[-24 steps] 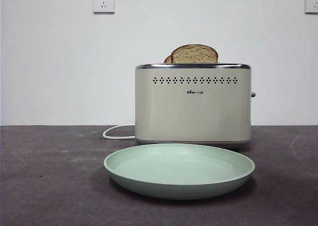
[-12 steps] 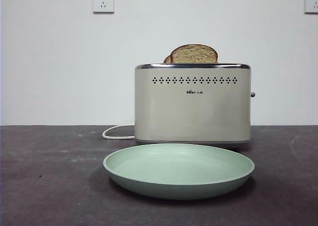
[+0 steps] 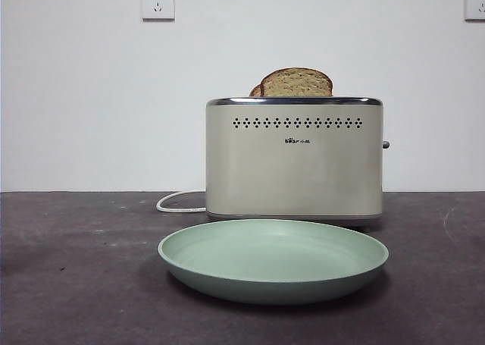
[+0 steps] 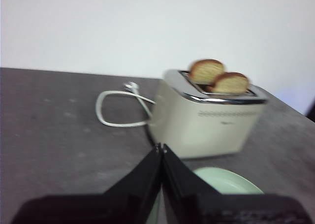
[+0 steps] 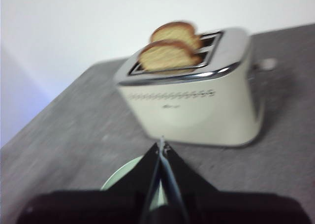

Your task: Take the bread from the toaster,put the bread on the plate,put the plate on the table

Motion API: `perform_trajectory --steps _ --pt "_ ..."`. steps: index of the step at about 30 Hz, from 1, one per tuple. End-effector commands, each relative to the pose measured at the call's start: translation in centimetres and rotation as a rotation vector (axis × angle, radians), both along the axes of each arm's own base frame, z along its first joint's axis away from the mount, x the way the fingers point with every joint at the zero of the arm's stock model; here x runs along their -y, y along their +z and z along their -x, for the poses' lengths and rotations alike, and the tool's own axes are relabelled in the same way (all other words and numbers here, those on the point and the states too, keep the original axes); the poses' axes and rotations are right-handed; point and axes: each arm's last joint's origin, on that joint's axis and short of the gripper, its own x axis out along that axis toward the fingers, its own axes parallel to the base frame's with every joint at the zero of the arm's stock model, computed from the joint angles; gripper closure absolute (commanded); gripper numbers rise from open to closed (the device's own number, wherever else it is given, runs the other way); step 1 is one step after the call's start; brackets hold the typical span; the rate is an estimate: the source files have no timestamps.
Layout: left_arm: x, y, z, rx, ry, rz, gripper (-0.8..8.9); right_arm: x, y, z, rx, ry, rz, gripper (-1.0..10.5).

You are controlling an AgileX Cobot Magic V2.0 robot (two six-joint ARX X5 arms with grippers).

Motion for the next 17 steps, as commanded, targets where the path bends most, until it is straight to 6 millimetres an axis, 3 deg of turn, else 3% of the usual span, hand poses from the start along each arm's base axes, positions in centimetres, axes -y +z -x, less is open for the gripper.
perform_trajectory --steps 1,8,17 --pt "0.2 1.5 0.4 -0.017 -0.070 -0.031 8.20 -0.2 1.9 0.0 -0.037 0.075 0.049 9.6" --pt "0.5 4.5 1.3 -0.112 -0.205 -0.056 8.20 -0.2 4.4 0.5 -0.199 0.177 0.144 9.6" --pt "0.7 5.9 1.6 -0.113 -0.243 -0.063 8.20 -0.3 4.5 1.1 -0.233 0.243 0.157 9.6"
